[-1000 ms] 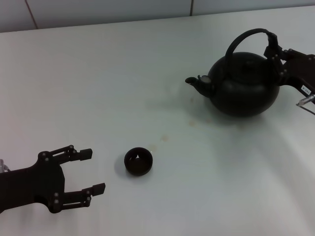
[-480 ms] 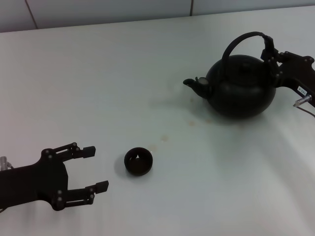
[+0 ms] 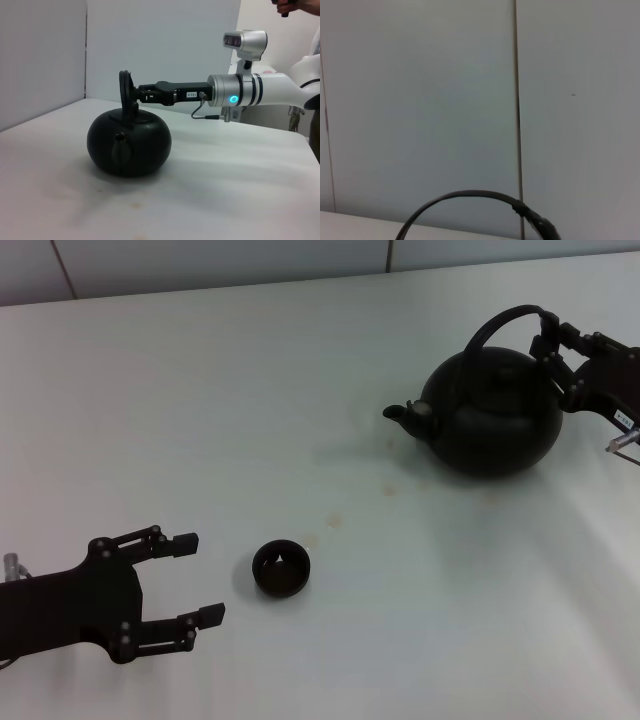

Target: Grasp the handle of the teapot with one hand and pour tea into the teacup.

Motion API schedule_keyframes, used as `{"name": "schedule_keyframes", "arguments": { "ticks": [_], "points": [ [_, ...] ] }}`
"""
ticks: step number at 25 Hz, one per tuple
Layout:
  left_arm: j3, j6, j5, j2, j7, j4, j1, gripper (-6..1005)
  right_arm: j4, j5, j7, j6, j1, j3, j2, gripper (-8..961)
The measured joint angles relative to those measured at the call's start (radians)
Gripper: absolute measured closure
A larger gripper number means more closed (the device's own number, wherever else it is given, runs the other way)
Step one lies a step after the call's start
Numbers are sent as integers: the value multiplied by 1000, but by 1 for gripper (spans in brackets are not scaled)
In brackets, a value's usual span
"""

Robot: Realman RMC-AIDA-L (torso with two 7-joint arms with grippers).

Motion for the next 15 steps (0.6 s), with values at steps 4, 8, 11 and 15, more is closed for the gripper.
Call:
{"name": "schedule_keyframes", "arguments": {
  "ticks": [4,8,11,15],
  "points": [
    [0,0,0,0,-1,2,-8,186,-3,0,0,0,0,0,0,604],
    [0,0,0,-1,-1,2,-12,186,-4,-6,0,4,0,0,1,450],
    [-1,0,0,-1,-1,2,-14,186,-4,-16,0,4,-2,-2,1,317],
    [0,0,-4,-2,-2,2,-15,186,-5,-26,0,-3,-8,-1,1,227]
  ]
}}
